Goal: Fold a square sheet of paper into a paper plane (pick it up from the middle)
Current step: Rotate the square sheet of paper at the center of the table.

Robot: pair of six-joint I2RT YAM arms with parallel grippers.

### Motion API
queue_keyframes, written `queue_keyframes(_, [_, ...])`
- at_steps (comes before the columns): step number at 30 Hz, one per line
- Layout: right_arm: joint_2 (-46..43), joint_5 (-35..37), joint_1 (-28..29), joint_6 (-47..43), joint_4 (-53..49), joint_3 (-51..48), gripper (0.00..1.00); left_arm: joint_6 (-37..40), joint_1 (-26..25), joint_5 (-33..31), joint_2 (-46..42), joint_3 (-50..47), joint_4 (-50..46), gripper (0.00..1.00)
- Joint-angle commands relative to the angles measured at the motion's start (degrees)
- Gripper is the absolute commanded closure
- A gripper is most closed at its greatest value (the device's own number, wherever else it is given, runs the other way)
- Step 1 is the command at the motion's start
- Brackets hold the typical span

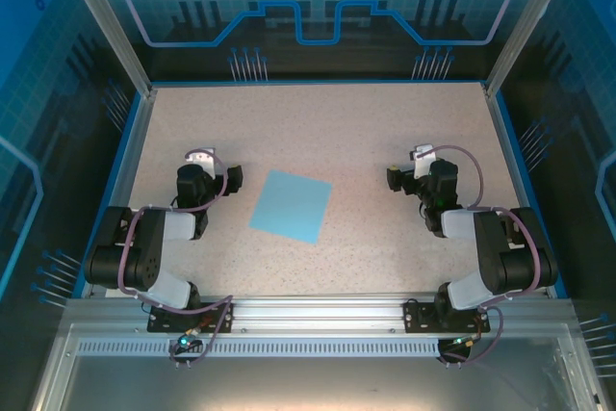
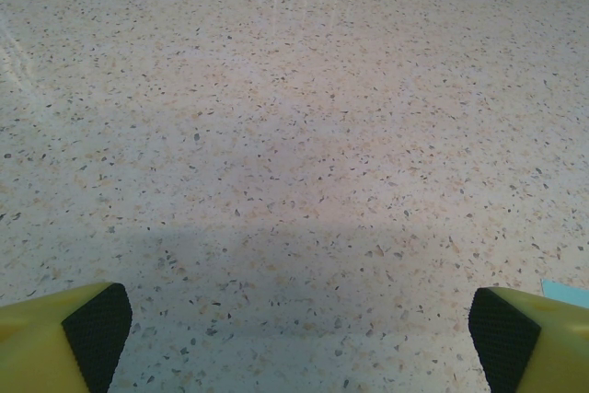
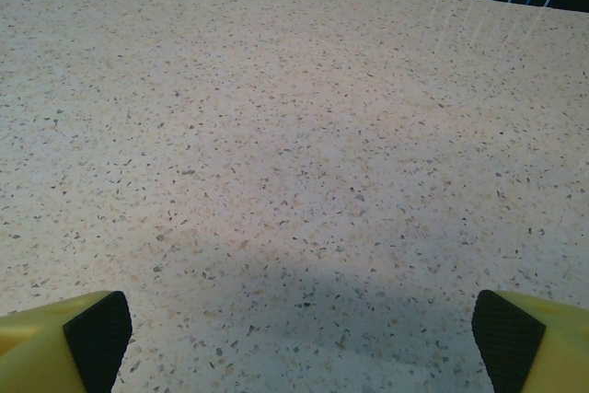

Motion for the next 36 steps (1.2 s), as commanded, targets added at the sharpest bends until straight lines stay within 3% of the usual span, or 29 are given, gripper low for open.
queue_keyframes(1, [-0.12,-1.30,-1.38,0.12,0.74,1.05,0.01,1.06,-0.01,0.94,-0.31,1.35,1.04,0.02])
queue_keyframes(6, [-3.43,0.55,0.09,-1.01,-6.83,3.54,0.05,1.06,-0.03,1.63,-3.79,4.91,-8.28,0.02])
queue_keyframes(9, [-8.37,1.78,0.84,1.72,-23.30,9.28,0.06,0.22,-0.05,0.97,-7.57,2.78,-8.24,0.02])
queue_keyframes(13, [-15.20,1.87,2.02,7.10,-39.63,13.02,0.01,-5.42,0.05,0.59,-18.68,3.01,-19.13,0.01])
queue_keyframes(15, [-17.23,-4.13,2.20,8.92,-52.83,18.16,0.00,-9.72,0.07,0.49,-24.54,5.49,-28.70,0.01])
queue_keyframes(18, [-17.92,-10.83,2.26,15.92,-63.34,24.16,0.01,-19.73,0.13,-1.11,-30.71,8.41,-40.90,0.01])
queue_keyframes(19, [-18.02,-13.31,2.15,17.21,-64.56,24.74,0.01,-22.50,0.26,-1.70,-31.86,8.85,-43.85,0.02])
queue_keyframes(23, [-15.21,-26.88,3.48,22.35,-64.90,24.50,0.01,-28.20,0.48,7.04,-35.16,9.31,-50.46,0.02])
queue_keyframes(29, [-10.34,-11.79,20.07,22.02,-74.55,31.09,0.02,-30.17,-1.97,19.94,-35.14,8.31,-53.69,0.01])
queue_keyframes(33, [-4.71,-6.68,28.95,24.63,-76.45,34.60,0.05,-27.00,-9.77,18.73,-30.86,9.57,-58.05,0.01])
queue_keyframes(36, [1.23,-5.18,34.73,26.74,-76.21,38.20,0.06,-28.51,-12.90,18.67,-27.79,8.12,-55.98,0.01])
